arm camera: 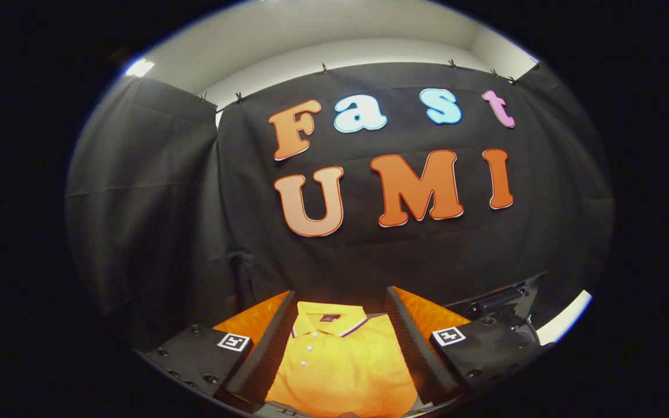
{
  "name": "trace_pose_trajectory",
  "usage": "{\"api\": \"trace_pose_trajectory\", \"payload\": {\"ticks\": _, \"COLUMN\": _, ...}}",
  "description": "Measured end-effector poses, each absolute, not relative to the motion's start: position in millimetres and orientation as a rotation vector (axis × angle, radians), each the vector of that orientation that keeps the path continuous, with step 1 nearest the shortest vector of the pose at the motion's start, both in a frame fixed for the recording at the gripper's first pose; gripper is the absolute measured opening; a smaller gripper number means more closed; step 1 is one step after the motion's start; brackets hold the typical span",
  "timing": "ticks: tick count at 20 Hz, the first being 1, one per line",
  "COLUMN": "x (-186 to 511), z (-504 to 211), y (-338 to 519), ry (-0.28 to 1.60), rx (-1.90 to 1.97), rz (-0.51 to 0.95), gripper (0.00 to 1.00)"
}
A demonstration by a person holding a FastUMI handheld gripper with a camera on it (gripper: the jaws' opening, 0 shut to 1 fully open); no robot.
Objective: Put the clothes into the washing machine and then close the washing machine lid.
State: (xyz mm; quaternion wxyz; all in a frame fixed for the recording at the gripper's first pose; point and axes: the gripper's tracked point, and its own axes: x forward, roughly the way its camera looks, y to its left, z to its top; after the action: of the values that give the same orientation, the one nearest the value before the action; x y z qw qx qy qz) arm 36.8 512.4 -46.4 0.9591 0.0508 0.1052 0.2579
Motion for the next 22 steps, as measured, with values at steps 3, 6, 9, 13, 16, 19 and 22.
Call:
{"api": "trace_pose_trajectory", "payload": {"ticks": 3, "x": 37.6, "z": -74.0, "y": 540.9, "ry": 0.273, "rx": 0.081, "rz": 0.540, "gripper": 0.98}}
{"api": "trace_pose_trajectory", "payload": {"ticks": 6, "x": 34.7, "z": -101.0, "y": 566.4, "ry": 0.332, "rx": 0.065, "rz": 0.563, "gripper": 0.98}}
{"api": "trace_pose_trajectory", "payload": {"ticks": 9, "x": 36.1, "z": -132.7, "y": 584.2, "ry": 0.403, "rx": 0.047, "rz": 0.564, "gripper": 0.98}}
{"api": "trace_pose_trajectory", "payload": {"ticks": 13, "x": 44.4, "z": -174.3, "y": 588.4, "ry": 0.498, "rx": -0.011, "rz": 0.513, "gripper": 0.98}}
{"api": "trace_pose_trajectory", "payload": {"ticks": 16, "x": 43.0, "z": -199.7, "y": 587.1, "ry": 0.567, "rx": -0.013, "rz": 0.487, "gripper": 0.99}}
{"api": "trace_pose_trajectory", "payload": {"ticks": 19, "x": 47.0, "z": -212.4, "y": 582.9, "ry": 0.593, "rx": -0.025, "rz": 0.457, "gripper": 0.97}}
{"api": "trace_pose_trajectory", "payload": {"ticks": 22, "x": 46.4, "z": -224.2, "y": 584.3, "ry": 0.607, "rx": -0.136, "rz": 0.452, "gripper": 0.96}}
